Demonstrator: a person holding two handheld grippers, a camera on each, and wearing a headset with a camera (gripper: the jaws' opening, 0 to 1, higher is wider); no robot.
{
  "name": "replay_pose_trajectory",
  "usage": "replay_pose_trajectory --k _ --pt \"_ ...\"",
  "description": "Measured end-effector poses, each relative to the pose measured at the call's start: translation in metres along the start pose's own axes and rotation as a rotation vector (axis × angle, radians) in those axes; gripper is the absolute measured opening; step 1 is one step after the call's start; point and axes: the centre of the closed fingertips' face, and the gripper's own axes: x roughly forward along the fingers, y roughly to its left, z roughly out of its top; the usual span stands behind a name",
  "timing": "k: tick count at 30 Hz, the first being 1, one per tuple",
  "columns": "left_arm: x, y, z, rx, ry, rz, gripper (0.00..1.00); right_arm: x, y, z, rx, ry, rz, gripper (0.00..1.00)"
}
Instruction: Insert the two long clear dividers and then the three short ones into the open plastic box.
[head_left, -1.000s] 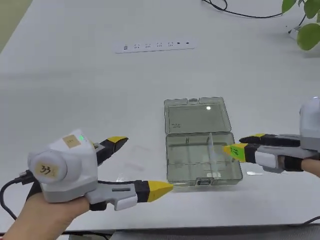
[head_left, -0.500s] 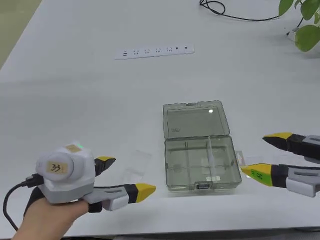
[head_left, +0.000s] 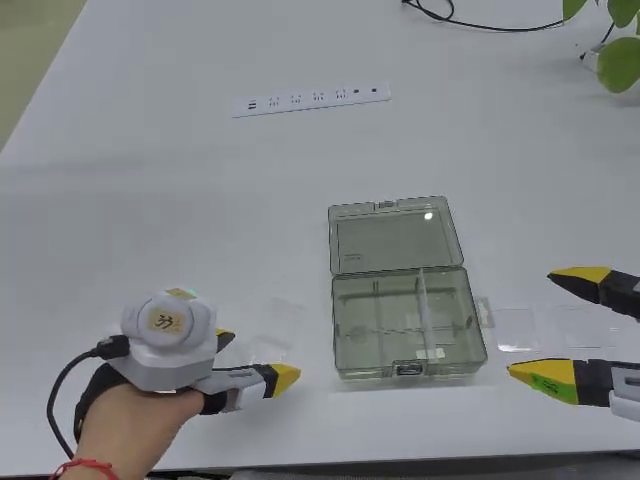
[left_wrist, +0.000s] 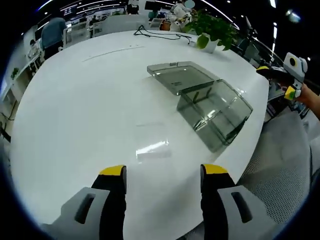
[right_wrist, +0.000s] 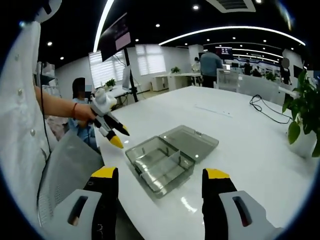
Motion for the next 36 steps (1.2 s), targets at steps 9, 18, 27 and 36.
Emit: replay_pose_trajectory --k 9,18,27,36 --pt "0.008 0.004 -0.005 0.051 0.060 0.063 0.48 -0.003 0.000 0.004 0.004 -0.035 -0.008 0.68" --pt "0.011 0.006 -0.008 0.127 0.108 0.098 0.41 -0.006 0.000 0.003 0.017 -0.051 -0.018 0.68" --pt "0.010 0.009 -0.006 0.136 0.157 0.100 0.38 -0.006 0.001 0.003 0.013 -0.058 -0.026 0.67" --pt "0.010 0.009 -0.007 0.149 0.214 0.088 0.33 -0.008 0.002 0.005 0.016 -0.070 -0.034 0.67"
